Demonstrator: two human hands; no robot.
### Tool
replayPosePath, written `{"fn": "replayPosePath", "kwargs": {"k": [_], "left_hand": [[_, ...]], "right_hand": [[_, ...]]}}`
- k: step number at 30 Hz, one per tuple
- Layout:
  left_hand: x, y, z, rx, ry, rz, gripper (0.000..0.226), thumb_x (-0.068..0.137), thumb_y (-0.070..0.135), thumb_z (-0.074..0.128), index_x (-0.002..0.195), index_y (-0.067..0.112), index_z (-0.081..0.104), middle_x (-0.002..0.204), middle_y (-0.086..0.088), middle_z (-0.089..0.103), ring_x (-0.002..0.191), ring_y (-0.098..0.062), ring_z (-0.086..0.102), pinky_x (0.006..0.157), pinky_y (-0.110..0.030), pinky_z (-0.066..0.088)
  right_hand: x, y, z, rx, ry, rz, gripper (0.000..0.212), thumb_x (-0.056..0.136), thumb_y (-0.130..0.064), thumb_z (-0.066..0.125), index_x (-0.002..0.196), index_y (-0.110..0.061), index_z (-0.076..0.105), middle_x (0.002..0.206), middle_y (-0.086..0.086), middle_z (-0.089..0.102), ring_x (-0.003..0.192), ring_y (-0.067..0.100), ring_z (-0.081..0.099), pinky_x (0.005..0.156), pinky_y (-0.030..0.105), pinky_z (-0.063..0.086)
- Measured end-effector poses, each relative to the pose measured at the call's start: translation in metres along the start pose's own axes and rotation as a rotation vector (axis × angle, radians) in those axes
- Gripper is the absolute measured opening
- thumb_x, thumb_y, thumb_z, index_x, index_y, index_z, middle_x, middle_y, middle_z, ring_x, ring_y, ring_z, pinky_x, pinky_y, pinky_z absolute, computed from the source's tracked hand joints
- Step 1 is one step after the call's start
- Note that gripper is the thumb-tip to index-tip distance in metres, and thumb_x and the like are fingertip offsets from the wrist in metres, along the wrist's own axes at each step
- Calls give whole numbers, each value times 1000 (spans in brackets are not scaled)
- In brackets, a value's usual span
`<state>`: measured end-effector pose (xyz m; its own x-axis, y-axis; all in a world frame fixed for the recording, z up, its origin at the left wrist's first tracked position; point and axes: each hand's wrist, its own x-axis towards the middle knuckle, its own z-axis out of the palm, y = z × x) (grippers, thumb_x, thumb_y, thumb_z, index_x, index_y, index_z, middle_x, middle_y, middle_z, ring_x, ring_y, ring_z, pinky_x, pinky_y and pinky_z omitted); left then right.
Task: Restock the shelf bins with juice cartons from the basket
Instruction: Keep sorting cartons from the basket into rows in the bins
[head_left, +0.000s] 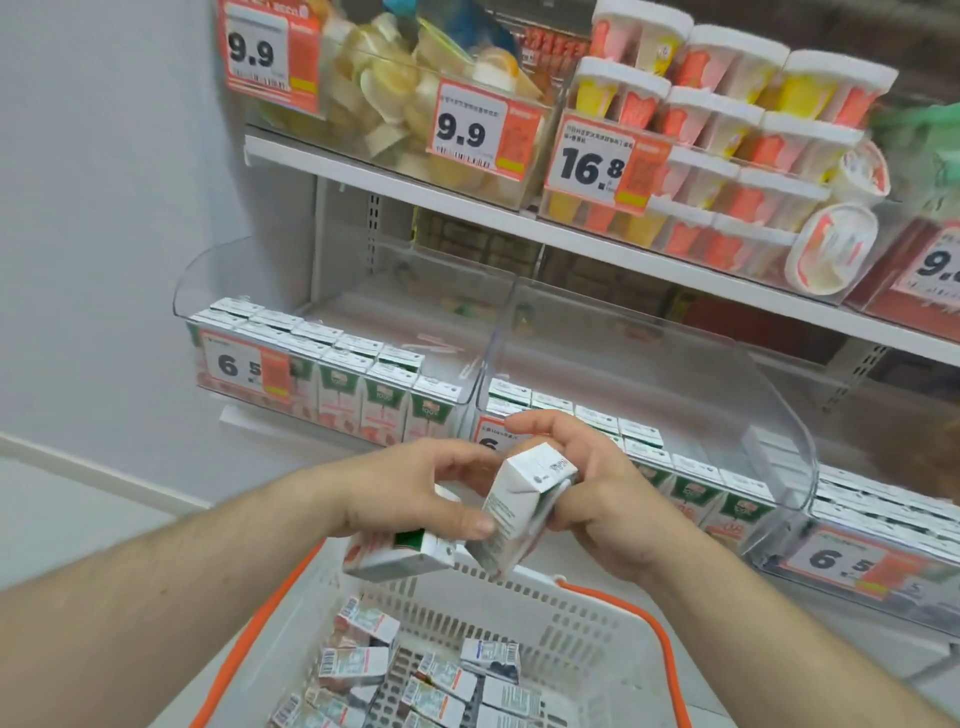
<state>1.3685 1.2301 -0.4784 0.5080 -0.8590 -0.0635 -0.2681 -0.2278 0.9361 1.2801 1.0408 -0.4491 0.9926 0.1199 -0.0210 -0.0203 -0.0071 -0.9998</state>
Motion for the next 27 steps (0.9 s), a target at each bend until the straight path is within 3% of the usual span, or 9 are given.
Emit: {"fn": "replayPosePath", "kwargs": {"k": [3, 6, 8, 10, 12, 17, 21, 24, 27], "left_hand": [[-4, 1, -2, 26, -17, -4, 48, 68, 39, 80, 113, 35, 63, 115, 21, 68, 115, 2, 58, 98, -21, 44], [-7, -1, -4, -30, 42, -2, 35, 77, 14, 81, 102, 31, 64, 94, 25, 71, 98, 9, 62, 84, -14, 46], [-10, -5, -9, -86, 150, 6, 41, 76, 12, 82, 106, 33, 63, 95, 21, 72, 97, 5, 63, 86, -20, 49], [-13, -12, -14, -72, 355, 11, 51, 68, 31, 85, 110, 45, 61, 103, 17, 71, 101, 0, 64, 94, -30, 50], [-16, -14, -17, 28, 571, -4, 55, 60, 51, 82, 109, 47, 59, 102, 13, 70, 99, -4, 63, 94, -38, 50], [-18, -11, -24, 303, 880, -107, 44, 61, 59, 72, 97, 39, 54, 90, 15, 63, 84, -5, 60, 76, -36, 53], [-15, -4, -28, 470, 942, -197, 49, 62, 67, 63, 99, 40, 45, 96, 14, 54, 89, -14, 60, 76, -38, 52], [-13, 2, -30, 495, 970, -184, 53, 69, 65, 67, 110, 43, 42, 102, 16, 46, 94, -15, 57, 76, -35, 48], [-12, 3, -39, 417, 990, -151, 51, 76, 60, 67, 119, 45, 43, 109, 17, 49, 99, -12, 56, 80, -34, 48]], "right_hand": [[19, -9, 6, 1, -92, -3, 78, 42, 16, 43, 113, -11, 60, 97, 15, 57, 86, 27, 58, 61, 30, 46], [33, -17, 16, -34, -154, 12, 76, 48, 19, 43, 114, -13, 61, 103, 14, 64, 93, 31, 61, 68, 40, 47], [40, -20, 22, -148, -35, -37, 69, 62, 24, 50, 115, -18, 60, 105, 5, 73, 96, 27, 67, 67, 41, 55], [44, -21, 27, -249, 215, -118, 58, 76, 27, 50, 108, -21, 61, 103, 6, 73, 95, 22, 69, 74, 32, 58], [45, -23, 33, -266, 399, -147, 46, 82, 23, 52, 96, -19, 64, 93, 5, 72, 81, 10, 68, 67, 21, 55], [53, -41, 55, -473, 432, 15, 6, 92, -29, 61, 92, -26, 66, 88, -3, 69, 59, 12, 62, 52, 26, 43], [79, -61, 78, -571, 303, 211, 40, 90, -62, 48, 92, -25, 65, 82, 0, 74, 58, 19, 67, 51, 26, 46], [99, -68, 89, -595, 309, 263, 37, 88, -47, 56, 86, -11, 68, 73, 12, 75, 51, 25, 64, 47, 25, 48], [121, -84, 78, -758, 432, 138, 26, 80, -32, 59, 75, -9, 69, 68, 13, 71, 54, 27, 68, 52, 33, 55]]}}
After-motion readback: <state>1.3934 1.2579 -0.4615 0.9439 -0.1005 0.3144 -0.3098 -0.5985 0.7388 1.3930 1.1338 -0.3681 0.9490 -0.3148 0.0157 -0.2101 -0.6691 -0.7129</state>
